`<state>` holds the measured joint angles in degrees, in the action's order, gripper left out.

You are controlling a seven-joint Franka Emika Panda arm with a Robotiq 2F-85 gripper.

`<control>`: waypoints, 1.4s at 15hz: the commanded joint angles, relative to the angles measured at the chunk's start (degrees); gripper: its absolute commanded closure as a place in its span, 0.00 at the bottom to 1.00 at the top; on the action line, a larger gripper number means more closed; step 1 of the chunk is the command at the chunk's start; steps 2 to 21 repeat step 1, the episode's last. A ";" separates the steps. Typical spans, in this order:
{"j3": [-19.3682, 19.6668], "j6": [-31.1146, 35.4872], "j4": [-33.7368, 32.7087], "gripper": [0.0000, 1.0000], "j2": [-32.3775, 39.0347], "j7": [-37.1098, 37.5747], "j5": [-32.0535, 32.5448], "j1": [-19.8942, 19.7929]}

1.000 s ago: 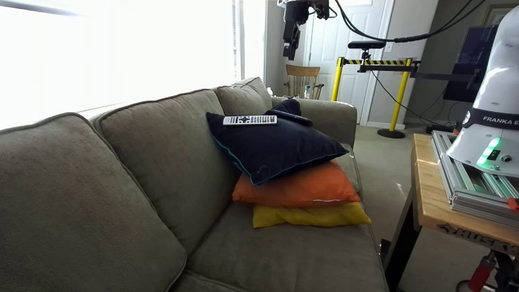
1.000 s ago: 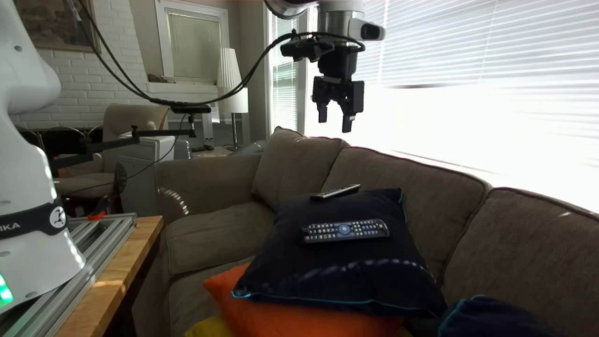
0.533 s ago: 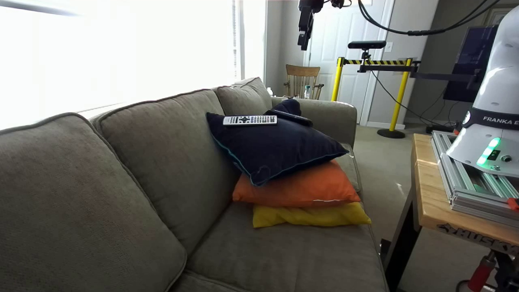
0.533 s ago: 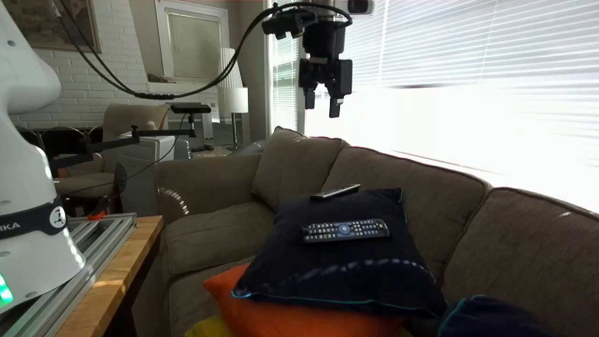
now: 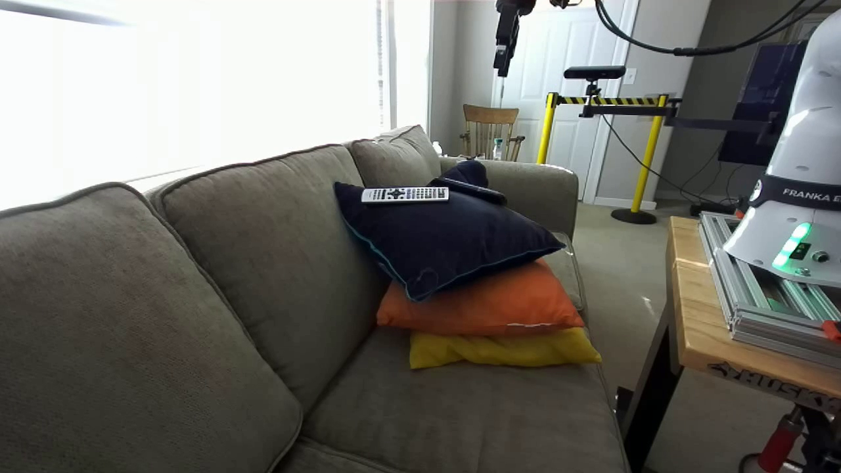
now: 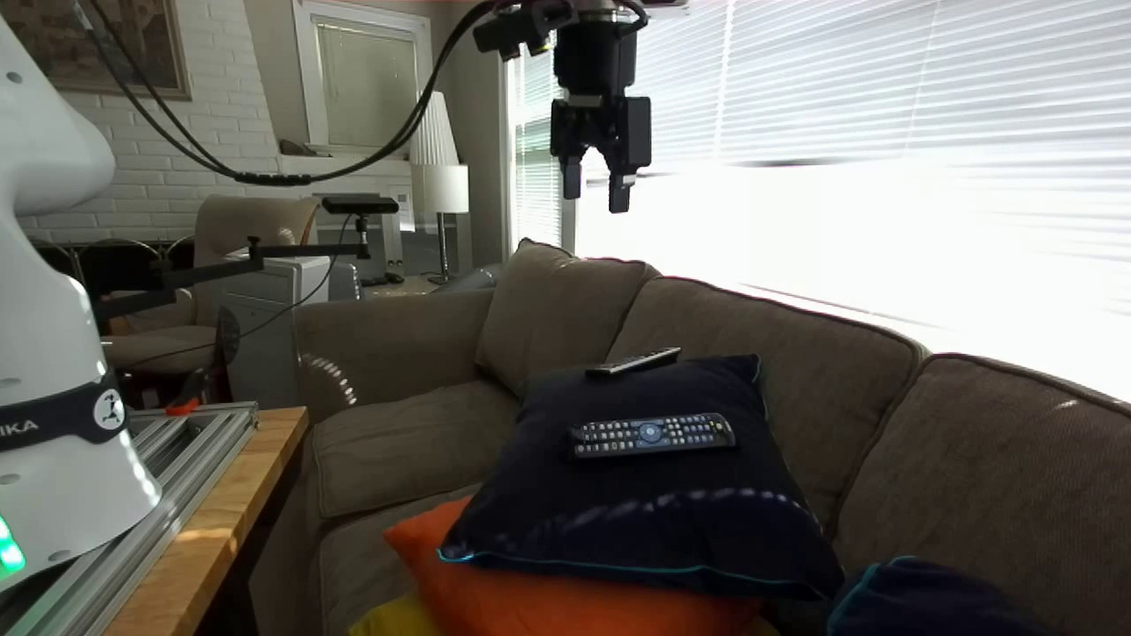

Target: Move the black button to the right and move the grey button to the left

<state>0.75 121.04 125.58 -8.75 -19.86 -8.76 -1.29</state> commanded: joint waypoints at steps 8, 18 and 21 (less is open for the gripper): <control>0.68 -0.07 -0.07 0.00 0.10 0.12 0.14 0.75; 0.68 -0.07 -0.07 0.00 0.10 0.12 0.14 0.75; 0.68 -0.07 -0.07 0.00 0.10 0.12 0.14 0.75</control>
